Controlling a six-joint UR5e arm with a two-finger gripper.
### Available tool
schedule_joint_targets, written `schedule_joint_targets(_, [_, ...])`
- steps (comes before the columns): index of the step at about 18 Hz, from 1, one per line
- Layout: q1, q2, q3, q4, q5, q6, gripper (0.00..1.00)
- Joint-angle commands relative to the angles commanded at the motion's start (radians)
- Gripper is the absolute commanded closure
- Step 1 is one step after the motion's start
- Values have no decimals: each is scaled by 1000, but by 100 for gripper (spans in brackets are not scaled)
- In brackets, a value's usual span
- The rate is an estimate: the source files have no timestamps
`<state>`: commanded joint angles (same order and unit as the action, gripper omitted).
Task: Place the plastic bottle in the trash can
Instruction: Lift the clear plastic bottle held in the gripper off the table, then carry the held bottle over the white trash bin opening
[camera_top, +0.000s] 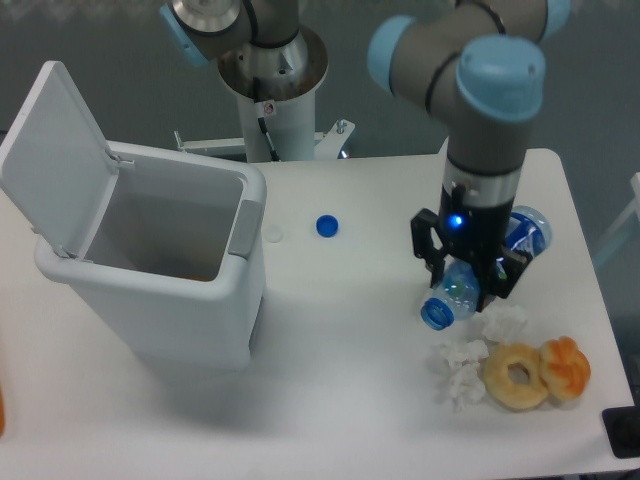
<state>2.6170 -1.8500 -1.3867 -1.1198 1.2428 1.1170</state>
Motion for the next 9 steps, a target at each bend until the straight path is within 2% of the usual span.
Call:
schedule_joint_targets(5, [-12,84,-40,5,-132,-57,75])
schedule_joint_targets(9, [-32,166,-67,6,-181,-180,74])
